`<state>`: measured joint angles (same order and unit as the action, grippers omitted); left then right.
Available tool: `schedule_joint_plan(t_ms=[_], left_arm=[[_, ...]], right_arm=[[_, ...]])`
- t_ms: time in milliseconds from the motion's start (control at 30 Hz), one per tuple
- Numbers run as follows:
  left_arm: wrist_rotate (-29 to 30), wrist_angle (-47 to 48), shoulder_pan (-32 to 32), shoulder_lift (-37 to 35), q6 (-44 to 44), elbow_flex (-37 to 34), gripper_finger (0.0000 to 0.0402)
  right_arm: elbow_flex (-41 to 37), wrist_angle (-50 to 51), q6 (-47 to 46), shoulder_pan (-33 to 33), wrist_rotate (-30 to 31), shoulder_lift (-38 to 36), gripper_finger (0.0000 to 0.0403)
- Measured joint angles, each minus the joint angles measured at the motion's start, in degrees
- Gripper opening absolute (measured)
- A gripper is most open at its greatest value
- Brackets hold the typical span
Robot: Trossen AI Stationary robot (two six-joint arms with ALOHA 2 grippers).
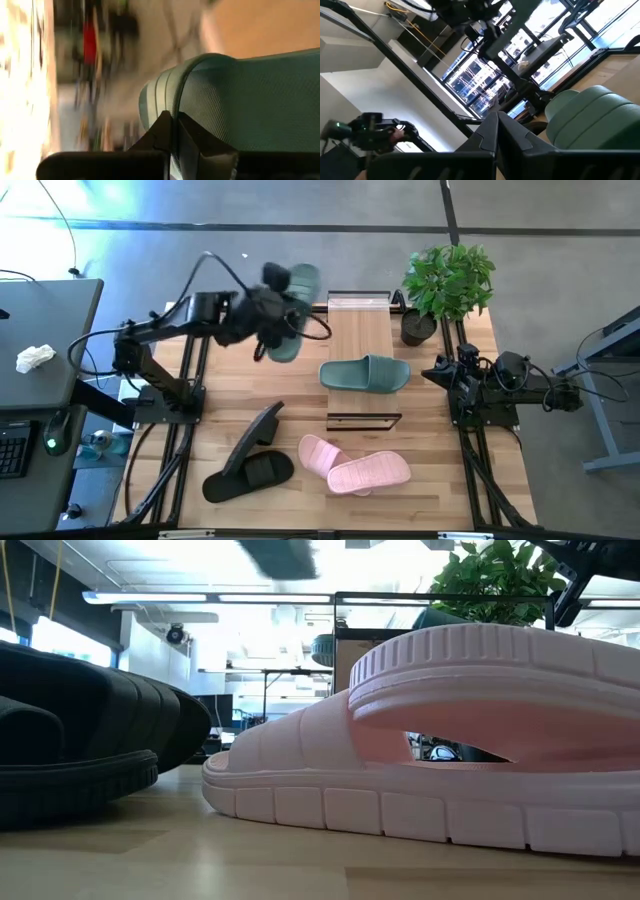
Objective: Pick and place slides into the shelf
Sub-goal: Put the green slipper on the shelf
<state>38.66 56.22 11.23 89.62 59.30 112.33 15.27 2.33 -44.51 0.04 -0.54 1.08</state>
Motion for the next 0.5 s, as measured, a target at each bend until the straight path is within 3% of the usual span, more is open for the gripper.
schedule_joint_plan(t_ms=[133,200,500], left_arm=[[-23.2,-8.5,4.1,0.0,9.0,0.7,0.0001],[-31.8,-10.1,6.7,0.3,13.1,0.6,0.0000],[-56.7,-10.9,19.6,6.7,24.4,0.6,0.0000]], right_arm=[[0.0,0.0,0.0,0.0,0.0,0.0,0.0001],[0.0,0.0,-0.2,0.0,0.0,0.0,0.0001],[0.0,-0.3,-0.4,0.0,0.5,0.0,0.0001]])
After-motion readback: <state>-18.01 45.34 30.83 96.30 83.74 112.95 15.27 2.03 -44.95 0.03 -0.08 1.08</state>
